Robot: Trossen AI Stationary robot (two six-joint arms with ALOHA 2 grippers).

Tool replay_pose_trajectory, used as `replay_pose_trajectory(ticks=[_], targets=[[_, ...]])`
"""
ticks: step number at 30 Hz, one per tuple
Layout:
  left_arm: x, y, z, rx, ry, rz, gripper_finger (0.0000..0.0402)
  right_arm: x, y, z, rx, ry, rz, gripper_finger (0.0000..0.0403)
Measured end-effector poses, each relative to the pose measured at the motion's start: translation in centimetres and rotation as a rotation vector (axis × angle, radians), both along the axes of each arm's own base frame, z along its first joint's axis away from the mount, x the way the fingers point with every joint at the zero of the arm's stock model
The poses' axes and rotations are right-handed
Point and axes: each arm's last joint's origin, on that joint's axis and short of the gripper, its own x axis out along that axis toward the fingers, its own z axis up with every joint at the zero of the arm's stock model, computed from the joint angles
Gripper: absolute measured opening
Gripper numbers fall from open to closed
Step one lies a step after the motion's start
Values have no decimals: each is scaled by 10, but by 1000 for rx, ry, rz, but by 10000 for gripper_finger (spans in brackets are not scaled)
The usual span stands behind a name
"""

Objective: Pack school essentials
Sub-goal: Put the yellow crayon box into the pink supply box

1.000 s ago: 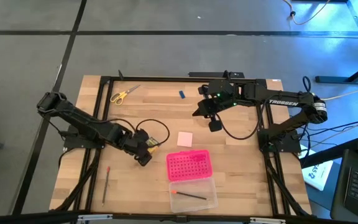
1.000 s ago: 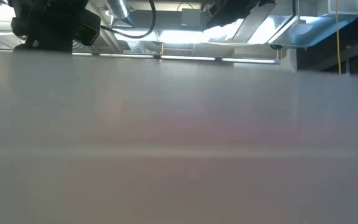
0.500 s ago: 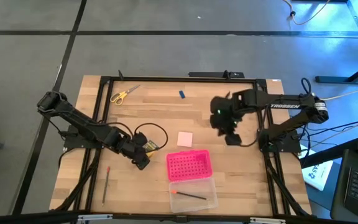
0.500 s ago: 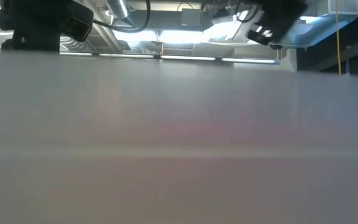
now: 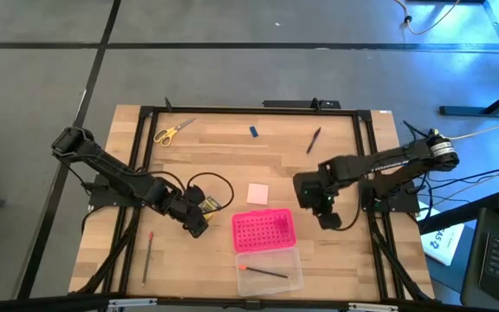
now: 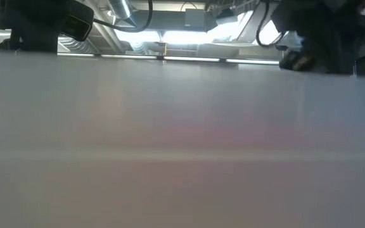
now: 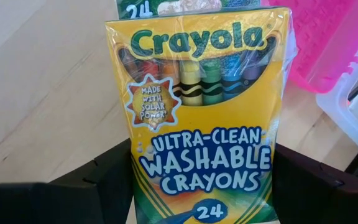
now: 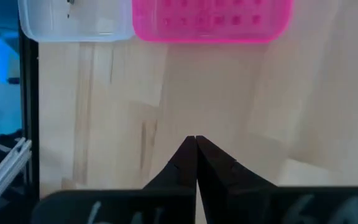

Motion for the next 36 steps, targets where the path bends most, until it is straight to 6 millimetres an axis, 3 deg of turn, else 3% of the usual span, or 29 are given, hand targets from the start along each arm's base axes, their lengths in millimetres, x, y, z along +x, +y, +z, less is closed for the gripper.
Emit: replay_pose_trajectory(ticks=[6,12,21,28,36], targets=[[0,0,0,0,0,-1,289,-6,15,-41,140,-21,-21,6],[0,0,0,0,0,-1,289,-8,30,-64,282,-107,-66,6],[0,0,0,0,0,-1,289,-14,36,-79,173,-179,-78,6],[0,0,0,0,0,-1,289,-6,36,-78,103,-287,-119,6],[0,0,0,-1,0,0,289,0,39,-95,135,-222,-141,6]])
